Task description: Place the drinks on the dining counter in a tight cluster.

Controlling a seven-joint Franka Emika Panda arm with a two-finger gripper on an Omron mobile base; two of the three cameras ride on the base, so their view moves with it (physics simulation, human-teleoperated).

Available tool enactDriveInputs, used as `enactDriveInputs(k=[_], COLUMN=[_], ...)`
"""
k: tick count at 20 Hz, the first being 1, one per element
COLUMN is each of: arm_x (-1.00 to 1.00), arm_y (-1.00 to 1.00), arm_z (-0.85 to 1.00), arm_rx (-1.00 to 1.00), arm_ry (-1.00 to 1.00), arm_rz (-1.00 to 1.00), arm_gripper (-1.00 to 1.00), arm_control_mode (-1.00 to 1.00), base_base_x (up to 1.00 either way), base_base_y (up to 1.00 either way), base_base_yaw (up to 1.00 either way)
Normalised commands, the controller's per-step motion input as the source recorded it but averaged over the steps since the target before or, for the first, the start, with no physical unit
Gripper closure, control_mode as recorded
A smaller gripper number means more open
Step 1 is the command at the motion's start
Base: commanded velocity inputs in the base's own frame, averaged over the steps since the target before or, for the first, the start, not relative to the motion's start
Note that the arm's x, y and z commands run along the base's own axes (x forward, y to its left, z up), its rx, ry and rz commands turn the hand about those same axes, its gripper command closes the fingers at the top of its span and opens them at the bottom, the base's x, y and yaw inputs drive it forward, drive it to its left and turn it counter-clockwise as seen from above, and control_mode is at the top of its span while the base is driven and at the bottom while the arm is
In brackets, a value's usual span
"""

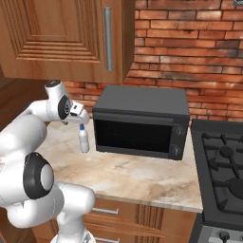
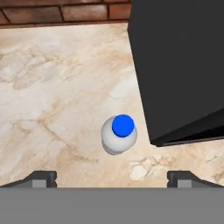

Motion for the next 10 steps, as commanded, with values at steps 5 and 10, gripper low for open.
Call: enactDriveInputs(k=[5, 10], arm_x=[0.38, 0.09], arm_y=[-0.19, -0.13], arm_z=[-0.05, 0.00], arm_rx=[0.00, 0.00], arm_ry=[0.00, 0.00], arm_rz=[0.00, 0.00], arm_gripper=[-1.00, -1.00], arm_control_mode=[-1.00, -1.00], base_base_x=[0.00, 0.00], base_base_y=[0.00, 0.00], base_base_yaw=[0.00, 0.00])
